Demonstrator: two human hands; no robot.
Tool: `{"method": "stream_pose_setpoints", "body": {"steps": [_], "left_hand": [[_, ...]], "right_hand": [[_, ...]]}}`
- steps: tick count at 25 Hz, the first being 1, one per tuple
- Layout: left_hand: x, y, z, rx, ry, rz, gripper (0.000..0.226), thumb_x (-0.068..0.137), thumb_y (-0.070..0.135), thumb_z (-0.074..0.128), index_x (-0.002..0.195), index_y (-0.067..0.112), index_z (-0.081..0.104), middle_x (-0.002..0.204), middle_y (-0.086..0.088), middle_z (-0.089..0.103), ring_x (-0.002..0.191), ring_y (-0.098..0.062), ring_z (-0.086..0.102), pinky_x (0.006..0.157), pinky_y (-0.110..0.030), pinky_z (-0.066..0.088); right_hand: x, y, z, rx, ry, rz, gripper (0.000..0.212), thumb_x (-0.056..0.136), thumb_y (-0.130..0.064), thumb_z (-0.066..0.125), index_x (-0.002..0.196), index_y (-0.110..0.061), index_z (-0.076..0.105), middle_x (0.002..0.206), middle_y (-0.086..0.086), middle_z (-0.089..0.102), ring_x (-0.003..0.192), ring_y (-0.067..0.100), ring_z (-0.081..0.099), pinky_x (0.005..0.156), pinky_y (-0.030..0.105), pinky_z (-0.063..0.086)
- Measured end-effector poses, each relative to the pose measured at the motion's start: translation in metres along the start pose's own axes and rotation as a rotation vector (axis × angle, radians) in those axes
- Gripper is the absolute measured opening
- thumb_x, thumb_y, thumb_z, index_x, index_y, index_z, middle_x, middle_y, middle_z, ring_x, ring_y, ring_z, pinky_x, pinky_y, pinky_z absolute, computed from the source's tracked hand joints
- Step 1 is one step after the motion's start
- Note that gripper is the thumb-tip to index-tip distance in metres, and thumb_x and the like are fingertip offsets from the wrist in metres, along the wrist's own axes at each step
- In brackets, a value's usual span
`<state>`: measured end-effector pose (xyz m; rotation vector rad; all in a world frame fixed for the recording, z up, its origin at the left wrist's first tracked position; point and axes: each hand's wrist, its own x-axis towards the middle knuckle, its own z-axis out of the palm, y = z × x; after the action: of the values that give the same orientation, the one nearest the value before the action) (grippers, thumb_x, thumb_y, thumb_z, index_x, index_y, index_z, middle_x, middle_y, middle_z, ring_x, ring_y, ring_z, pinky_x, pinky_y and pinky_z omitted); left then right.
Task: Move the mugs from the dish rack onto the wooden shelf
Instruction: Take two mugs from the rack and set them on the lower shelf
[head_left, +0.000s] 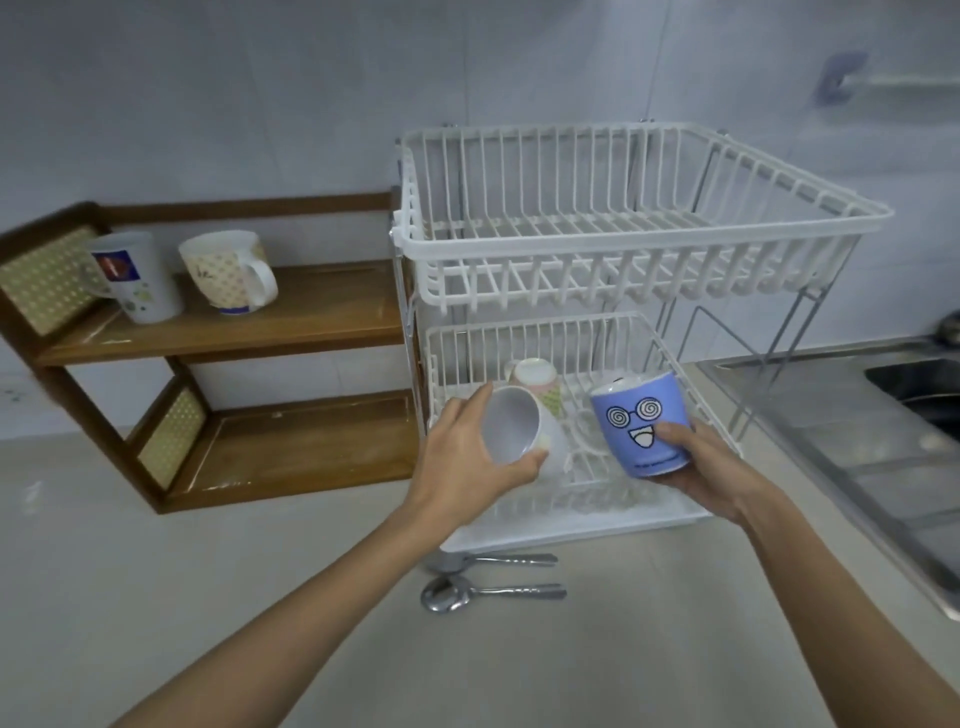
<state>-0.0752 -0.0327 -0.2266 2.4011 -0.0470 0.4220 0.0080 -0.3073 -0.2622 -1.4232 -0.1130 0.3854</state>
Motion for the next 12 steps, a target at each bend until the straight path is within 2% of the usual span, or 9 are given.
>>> {"method": "stream_pose_setpoints", "body": {"steps": [1, 3, 5, 6, 9, 12], "left_hand": [[-0.012, -0.003, -0.012, -0.007, -0.011, 0.014, 0.095, 0.062, 0.068, 0.063, 0.142, 0.024, 0.037, 0.128, 0.008, 0.049, 0.116, -0.007, 0.045, 0.092, -0.02, 0.034], [-0.036, -0.015, -0.039, 0.012, -0.055, 0.03, 0.093, 0.059, 0.074, 0.058, 0.14, 0.032, 0.039, 0.112, 0.021, 0.046, 0.098, 0.009, 0.041, 0.08, -0.013, 0.036], [-0.057, -0.039, -0.069, 0.077, -0.109, 0.021, 0.088, 0.059, 0.076, 0.056, 0.137, 0.037, 0.042, 0.099, 0.029, 0.043, 0.09, 0.011, 0.043, 0.068, -0.007, 0.034], [-0.064, -0.054, -0.084, 0.115, -0.133, 0.008, 0.086, 0.06, 0.076, 0.054, 0.136, 0.038, 0.043, 0.097, 0.03, 0.043, 0.091, 0.012, 0.044, 0.065, -0.007, 0.034], [-0.072, -0.107, -0.123, 0.199, -0.161, -0.085, 0.085, 0.062, 0.077, 0.052, 0.135, 0.034, 0.047, 0.103, 0.019, 0.049, 0.091, 0.0, 0.049, 0.07, -0.015, 0.039], [-0.065, -0.164, -0.155, 0.245, -0.1, -0.244, 0.087, 0.066, 0.076, 0.054, 0.138, 0.028, 0.045, 0.124, 0.002, 0.053, 0.108, -0.016, 0.052, 0.086, -0.032, 0.047]], "right_hand": [[-0.009, 0.003, 0.011, 0.041, -0.052, -0.014, 0.066, 0.068, -0.019, 0.077, 0.126, -0.001, 0.053, 0.102, 0.011, 0.075, 0.087, 0.023, 0.073, 0.066, 0.034, 0.06], [-0.025, 0.006, 0.036, 0.066, -0.149, -0.034, 0.08, 0.05, -0.035, 0.089, 0.118, -0.006, 0.057, 0.098, 0.008, 0.076, 0.086, 0.023, 0.073, 0.067, 0.032, 0.06], [-0.038, 0.012, 0.071, 0.078, -0.231, -0.026, 0.088, 0.039, -0.05, 0.091, 0.112, -0.01, 0.061, 0.094, 0.008, 0.077, 0.082, 0.021, 0.073, 0.064, 0.03, 0.059], [-0.042, 0.016, 0.09, 0.098, -0.27, -0.013, 0.085, 0.039, -0.053, 0.091, 0.11, -0.013, 0.065, 0.093, 0.008, 0.077, 0.081, 0.021, 0.073, 0.064, 0.029, 0.059], [-0.046, 0.037, 0.154, 0.19, -0.366, 0.053, 0.071, 0.041, -0.057, 0.088, 0.097, -0.015, 0.077, 0.093, 0.009, 0.077, 0.08, 0.022, 0.073, 0.063, 0.03, 0.059], [-0.041, 0.063, 0.213, 0.215, -0.435, 0.165, 0.087, 0.045, -0.051, 0.09, 0.117, -0.008, 0.064, 0.102, 0.014, 0.075, 0.086, 0.027, 0.072, 0.066, 0.036, 0.059]]}}
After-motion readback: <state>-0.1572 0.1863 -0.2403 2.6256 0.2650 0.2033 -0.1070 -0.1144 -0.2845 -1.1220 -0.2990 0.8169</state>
